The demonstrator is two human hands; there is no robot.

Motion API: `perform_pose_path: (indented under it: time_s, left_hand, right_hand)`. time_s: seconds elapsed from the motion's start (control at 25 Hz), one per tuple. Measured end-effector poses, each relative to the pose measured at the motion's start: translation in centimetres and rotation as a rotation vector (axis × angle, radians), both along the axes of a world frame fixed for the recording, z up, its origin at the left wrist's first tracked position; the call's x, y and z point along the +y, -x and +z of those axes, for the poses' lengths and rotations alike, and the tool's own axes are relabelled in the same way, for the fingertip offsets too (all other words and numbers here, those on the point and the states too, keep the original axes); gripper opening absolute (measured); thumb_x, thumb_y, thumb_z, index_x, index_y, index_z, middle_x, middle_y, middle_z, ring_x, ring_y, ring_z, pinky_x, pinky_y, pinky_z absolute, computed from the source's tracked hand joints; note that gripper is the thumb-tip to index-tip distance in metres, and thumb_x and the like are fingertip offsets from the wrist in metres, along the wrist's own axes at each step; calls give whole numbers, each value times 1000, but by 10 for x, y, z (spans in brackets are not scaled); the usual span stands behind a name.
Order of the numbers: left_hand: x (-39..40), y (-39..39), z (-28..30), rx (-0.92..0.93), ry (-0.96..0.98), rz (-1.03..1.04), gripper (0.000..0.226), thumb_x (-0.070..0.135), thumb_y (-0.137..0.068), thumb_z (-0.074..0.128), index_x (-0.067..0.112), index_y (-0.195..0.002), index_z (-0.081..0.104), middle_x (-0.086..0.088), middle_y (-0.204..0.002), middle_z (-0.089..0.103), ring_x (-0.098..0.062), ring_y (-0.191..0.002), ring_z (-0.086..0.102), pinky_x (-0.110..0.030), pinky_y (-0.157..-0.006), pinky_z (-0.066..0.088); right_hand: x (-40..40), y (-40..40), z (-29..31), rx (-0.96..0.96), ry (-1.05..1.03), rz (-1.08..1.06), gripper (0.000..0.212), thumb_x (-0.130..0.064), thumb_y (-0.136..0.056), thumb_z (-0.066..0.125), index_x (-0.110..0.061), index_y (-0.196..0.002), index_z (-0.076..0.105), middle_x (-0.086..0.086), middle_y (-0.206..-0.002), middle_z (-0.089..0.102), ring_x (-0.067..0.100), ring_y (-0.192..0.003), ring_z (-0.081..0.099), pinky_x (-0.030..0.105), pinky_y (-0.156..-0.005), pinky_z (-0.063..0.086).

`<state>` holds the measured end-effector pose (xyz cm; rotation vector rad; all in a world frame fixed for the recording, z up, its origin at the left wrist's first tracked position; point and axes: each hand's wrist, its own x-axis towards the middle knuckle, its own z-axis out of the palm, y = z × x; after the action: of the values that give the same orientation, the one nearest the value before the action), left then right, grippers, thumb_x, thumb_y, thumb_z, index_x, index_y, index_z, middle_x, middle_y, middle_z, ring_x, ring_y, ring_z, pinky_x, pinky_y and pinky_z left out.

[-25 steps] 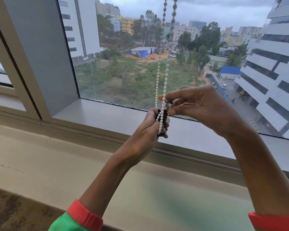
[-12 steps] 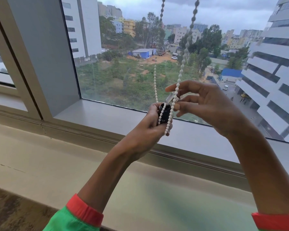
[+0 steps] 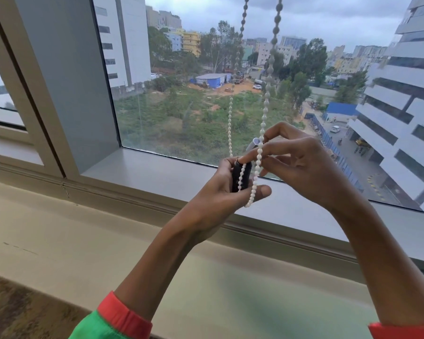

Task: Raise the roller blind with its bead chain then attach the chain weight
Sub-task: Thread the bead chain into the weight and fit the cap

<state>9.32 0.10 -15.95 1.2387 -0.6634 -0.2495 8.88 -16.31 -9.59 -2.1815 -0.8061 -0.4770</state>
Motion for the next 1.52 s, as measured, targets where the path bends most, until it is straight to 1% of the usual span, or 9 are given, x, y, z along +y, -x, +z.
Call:
perform_pose_path:
  time_s: [0.24, 0.44, 0.64, 0.76, 0.88, 1.0, 1.12, 1.24, 1.52]
  left_hand:
    - [-1, 1, -3, 222, 259, -112, 42, 26, -87, 44, 3, -122, 50, -4, -80, 50, -12, -72, 47, -24, -65, 43]
    - [-3, -3, -14, 205, 241, -127, 24, 19, -87, 44, 17, -106, 57, -1, -81, 56, -11, -74, 50, -25, -66, 44]
    - [-8, -4, -16, 153, 190, -78, 27, 20, -85, 47, 16, -111, 51, 7, -77, 60, -7, -71, 52, -22, -65, 46]
    - [-9, -1, -12, 132, 234, -82, 26, 18, -87, 42, 11, -112, 49, 5, -78, 59, -9, -73, 51, -25, -67, 45]
    - [-10, -1, -12, 131, 243, -75, 23, 16, -87, 40, 13, -108, 50, 3, -77, 59, -11, -73, 50, -27, -68, 43]
    - [-8, -1, -15, 123, 243, -85, 23, 19, -84, 44, 17, -105, 54, 3, -78, 60, -11, -73, 51, -26, -69, 44]
    - [-9, -5, -19, 113, 252, -85, 24, 25, -77, 50, 25, -96, 64, 4, -76, 63, -9, -69, 55, -23, -65, 47]
    - [-11, -12, -23, 82, 223, -71, 24, 26, -78, 47, 31, -91, 67, 7, -76, 64, -9, -69, 56, -23, -63, 48]
    - [-7, -19, -33, -40, 49, 4, 17, 36, -84, 53, 42, -98, 61, 14, -82, 62, -5, -74, 55, -26, -63, 50]
  right_hand:
    - [2, 5, -8, -145, 41, -29, 31, -9, -82, 65, -34, -102, 66, 7, -94, 55, 17, -74, 61, 34, -63, 53]
    - [-1, 8, -13, -238, 128, -61, 23, -8, -83, 66, -22, -99, 73, 5, -93, 53, 4, -67, 56, 13, -62, 42]
    - [0, 11, -19, -295, 56, -101, 24, -8, -82, 67, -21, -101, 71, 9, -93, 57, 22, -70, 63, 22, -62, 47]
    - [4, 11, -25, -343, -44, -116, 31, -4, -83, 67, -20, -109, 64, 12, -95, 58, 21, -68, 63, 20, -63, 48]
    - [4, 13, -25, -240, -215, -89, 32, -5, -85, 64, -23, -112, 64, 13, -96, 58, 21, -77, 63, 34, -64, 57]
    - [-1, 15, -18, -135, -343, -101, 31, -13, -85, 64, -30, -110, 65, 3, -94, 59, 17, -73, 62, 42, -66, 58]
    - [-5, 16, -14, 76, -476, -2, 39, -11, -77, 72, -26, -112, 63, -4, -84, 61, 12, -75, 62, 34, -67, 58]
    - [-9, 16, -13, 269, -452, 120, 37, -11, -68, 76, -18, -104, 69, -5, -82, 67, 10, -77, 65, 21, -74, 53]
    - [-18, 18, -4, 283, -304, 130, 38, -6, -66, 77, -12, -103, 72, -4, -91, 68, 17, -81, 66, 24, -79, 54]
